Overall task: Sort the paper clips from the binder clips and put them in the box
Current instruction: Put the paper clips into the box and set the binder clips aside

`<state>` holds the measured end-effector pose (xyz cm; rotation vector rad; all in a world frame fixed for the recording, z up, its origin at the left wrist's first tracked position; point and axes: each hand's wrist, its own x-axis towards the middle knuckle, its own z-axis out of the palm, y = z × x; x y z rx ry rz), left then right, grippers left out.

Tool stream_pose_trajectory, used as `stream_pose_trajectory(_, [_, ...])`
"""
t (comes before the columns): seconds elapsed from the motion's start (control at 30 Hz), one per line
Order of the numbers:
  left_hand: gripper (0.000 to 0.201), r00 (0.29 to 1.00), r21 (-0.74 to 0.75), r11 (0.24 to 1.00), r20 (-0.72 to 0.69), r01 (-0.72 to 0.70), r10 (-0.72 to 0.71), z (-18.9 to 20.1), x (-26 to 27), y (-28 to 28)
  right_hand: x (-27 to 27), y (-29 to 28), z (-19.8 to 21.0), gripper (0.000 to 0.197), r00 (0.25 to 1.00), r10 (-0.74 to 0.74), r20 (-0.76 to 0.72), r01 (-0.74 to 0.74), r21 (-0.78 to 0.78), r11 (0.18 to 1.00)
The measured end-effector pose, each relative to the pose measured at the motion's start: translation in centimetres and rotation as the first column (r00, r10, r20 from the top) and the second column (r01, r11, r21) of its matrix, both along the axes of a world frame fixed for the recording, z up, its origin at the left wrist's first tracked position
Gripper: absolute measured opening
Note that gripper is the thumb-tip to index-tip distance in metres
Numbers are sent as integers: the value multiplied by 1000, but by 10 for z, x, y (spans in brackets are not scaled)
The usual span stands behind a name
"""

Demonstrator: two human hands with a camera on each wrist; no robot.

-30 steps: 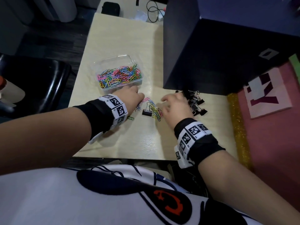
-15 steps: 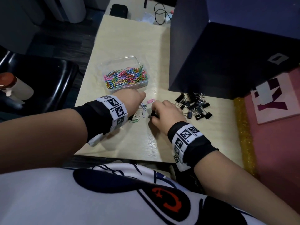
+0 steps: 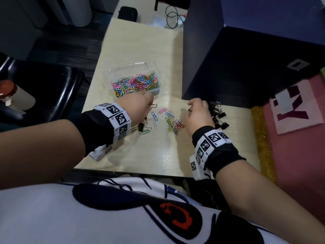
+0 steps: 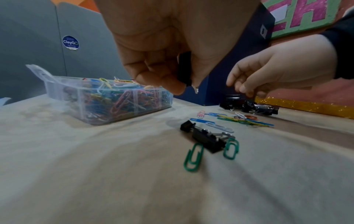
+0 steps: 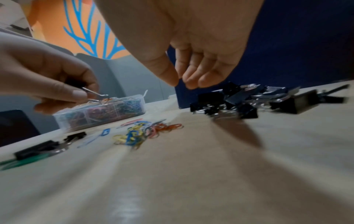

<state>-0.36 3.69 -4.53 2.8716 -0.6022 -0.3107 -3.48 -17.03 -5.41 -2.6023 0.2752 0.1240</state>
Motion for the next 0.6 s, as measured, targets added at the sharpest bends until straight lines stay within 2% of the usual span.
stream_pose_trajectory(0.1, [22,999,-6,1000,-34,-29,28,3,-3,7,0,16,-6,41,956,243,-165,-249,-20,968])
stream_pose_trajectory(0.23, [36,994,-89,994,-104,-56,46,10,-8,14,0,42,-1,34,908,412,-78,-409,50,911])
stream_pose_trajectory(0.3, [38,993,-118,993,-114,-28,14,11,-10,14,1,49,5,33,903,425,-67,-419,91,904])
stream_pose_trajectory(0.47, [35,996,-216,976,-91,-25,6,11,-13,11,3,50,9,23,890,443,-107,-445,7,896])
stream_pose_trajectory(0.53, [36,995,-246,969,-98,-22,-2,9,-13,8,3,43,11,19,919,387,-68,-388,2,922])
stream_pose_trajectory(0.6, [33,993,-242,969,-116,-45,17,6,-12,6,5,35,12,17,963,266,-33,-266,13,964])
